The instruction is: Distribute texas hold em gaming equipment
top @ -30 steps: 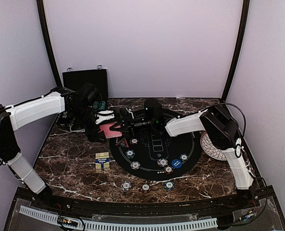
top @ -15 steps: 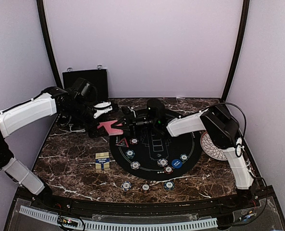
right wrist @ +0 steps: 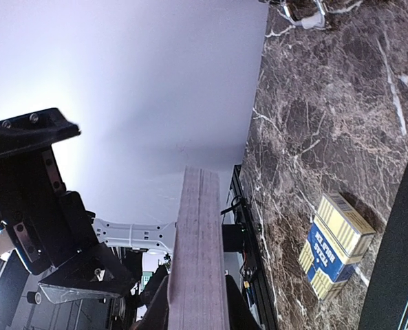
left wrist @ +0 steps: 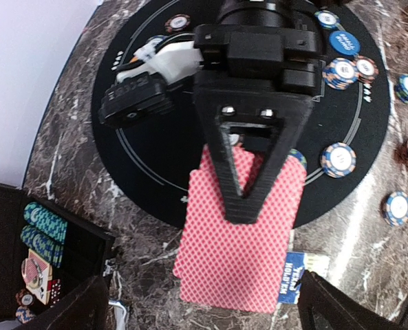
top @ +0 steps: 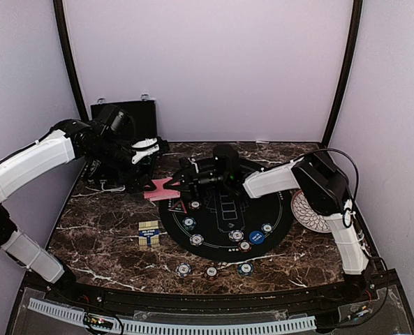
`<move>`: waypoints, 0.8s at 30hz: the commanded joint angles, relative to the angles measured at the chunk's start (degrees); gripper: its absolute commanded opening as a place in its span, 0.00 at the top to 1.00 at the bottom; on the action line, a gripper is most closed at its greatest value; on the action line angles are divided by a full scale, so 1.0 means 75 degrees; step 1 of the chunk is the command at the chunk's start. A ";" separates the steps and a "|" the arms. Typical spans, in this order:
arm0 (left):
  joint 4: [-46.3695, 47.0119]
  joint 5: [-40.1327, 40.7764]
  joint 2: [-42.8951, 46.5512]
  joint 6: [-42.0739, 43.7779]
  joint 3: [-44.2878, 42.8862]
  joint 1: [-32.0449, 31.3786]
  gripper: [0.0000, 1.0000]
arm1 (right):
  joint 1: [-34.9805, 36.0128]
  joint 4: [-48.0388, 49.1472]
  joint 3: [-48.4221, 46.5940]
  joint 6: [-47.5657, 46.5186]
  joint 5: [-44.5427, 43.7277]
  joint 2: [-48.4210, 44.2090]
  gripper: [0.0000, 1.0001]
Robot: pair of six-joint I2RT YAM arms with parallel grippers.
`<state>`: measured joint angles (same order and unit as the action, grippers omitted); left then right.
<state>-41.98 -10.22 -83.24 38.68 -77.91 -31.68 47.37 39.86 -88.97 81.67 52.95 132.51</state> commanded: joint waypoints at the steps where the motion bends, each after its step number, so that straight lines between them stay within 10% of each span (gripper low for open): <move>1: -0.1011 -0.1238 0.0500 0.0749 -0.0035 0.0032 0.01 | 0.0085 0.0015 0.0046 -0.0220 0.0142 -0.0440 0.92; 24: 0.0002 -0.1053 -0.0530 0.0935 0.0603 -0.0123 0.01 | 0.0222 0.0686 0.0022 0.0234 0.0236 -0.0473 0.94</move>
<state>-44.34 -19.31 -87.22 45.45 -74.02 -32.16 48.71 38.50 -88.64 82.13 53.25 132.51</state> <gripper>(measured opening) 0.988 0.144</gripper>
